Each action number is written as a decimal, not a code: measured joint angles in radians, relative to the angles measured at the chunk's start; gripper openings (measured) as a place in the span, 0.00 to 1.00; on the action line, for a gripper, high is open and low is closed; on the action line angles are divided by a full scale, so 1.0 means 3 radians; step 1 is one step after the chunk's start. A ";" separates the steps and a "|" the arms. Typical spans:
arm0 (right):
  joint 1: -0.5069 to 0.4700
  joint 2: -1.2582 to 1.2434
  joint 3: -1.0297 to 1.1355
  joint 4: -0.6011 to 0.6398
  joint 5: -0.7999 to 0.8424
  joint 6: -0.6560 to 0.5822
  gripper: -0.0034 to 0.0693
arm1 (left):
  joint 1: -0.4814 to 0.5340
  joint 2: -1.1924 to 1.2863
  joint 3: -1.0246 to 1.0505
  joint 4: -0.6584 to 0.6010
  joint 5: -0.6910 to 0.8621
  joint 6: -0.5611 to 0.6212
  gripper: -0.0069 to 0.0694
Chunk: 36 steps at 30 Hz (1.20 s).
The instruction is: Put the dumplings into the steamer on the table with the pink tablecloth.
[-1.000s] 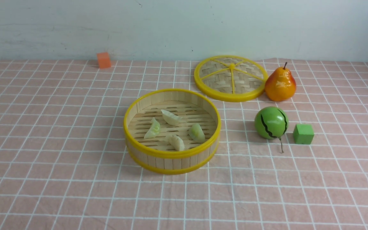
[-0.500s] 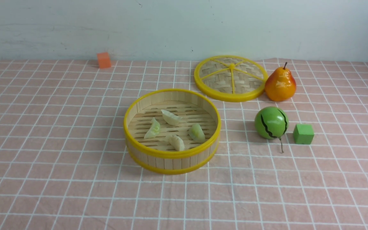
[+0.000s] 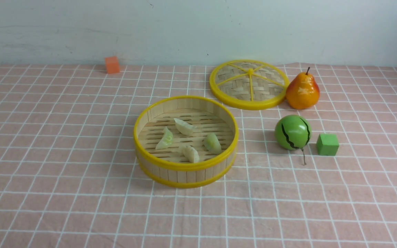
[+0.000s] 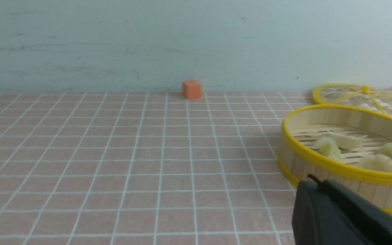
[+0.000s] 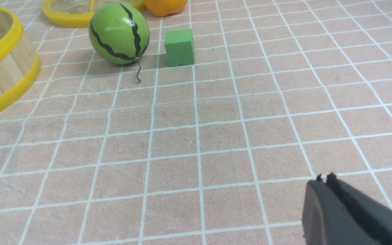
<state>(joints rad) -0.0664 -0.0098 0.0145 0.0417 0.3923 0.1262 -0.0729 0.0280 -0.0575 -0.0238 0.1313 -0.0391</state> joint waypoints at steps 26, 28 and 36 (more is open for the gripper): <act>0.0000 0.0000 0.0000 0.0000 0.0003 0.0008 0.08 | 0.0093 -0.0125 0.0296 0.0118 0.0814 -0.0637 0.07; 0.0000 0.0000 0.0000 0.0000 0.0003 0.0008 0.08 | 0.0093 -0.0125 0.0296 0.0118 0.0814 -0.0637 0.07; 0.0000 0.0000 0.0000 0.0000 0.0003 0.0008 0.09 | 0.0093 -0.0125 0.0296 0.0118 0.0814 -0.0637 0.07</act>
<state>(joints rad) -0.0664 -0.0098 0.0145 0.0417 0.3933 0.1286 -0.0450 -0.0094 0.0311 0.0117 0.3756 -0.2304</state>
